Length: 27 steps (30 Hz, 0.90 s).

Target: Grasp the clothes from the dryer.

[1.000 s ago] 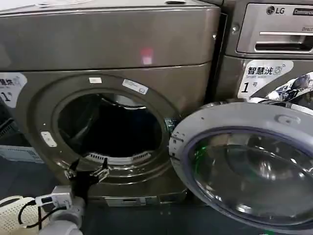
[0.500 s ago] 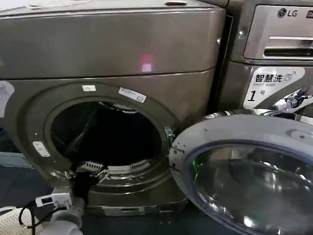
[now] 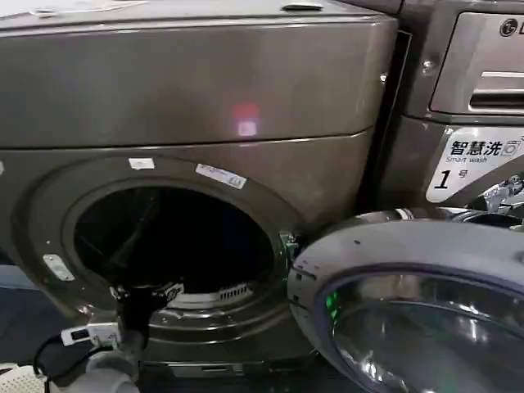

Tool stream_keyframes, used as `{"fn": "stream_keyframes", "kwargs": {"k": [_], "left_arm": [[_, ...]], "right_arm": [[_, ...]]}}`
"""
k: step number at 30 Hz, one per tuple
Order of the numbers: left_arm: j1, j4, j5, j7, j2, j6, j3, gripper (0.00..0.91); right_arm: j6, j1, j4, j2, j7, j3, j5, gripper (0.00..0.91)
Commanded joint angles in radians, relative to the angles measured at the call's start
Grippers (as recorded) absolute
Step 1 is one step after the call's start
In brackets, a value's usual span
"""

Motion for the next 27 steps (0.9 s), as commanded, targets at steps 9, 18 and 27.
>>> {"fn": "stream_keyframes", "kwargs": {"k": [9, 18, 27], "left_arm": [[-0.327, 0.368, 0.021, 0.020, 0.008, -0.100, 0.017, 0.907], [-0.609, 0.714, -0.004, 0.040, 0.016, -0.169, 0.022, 0.907], [-0.803, 1.039, -0.010, 0.078, 0.000, -0.201, 0.021, 0.907]], "right_arm": [[0.009, 0.016, 0.012, -0.007, -0.006, -0.032, 0.000, 0.907], [0.015, 0.021, 0.012, -0.009, -0.007, -0.047, -0.001, 0.907], [0.026, 0.030, 0.009, 0.002, -0.006, -0.065, -0.021, 0.907]]}}
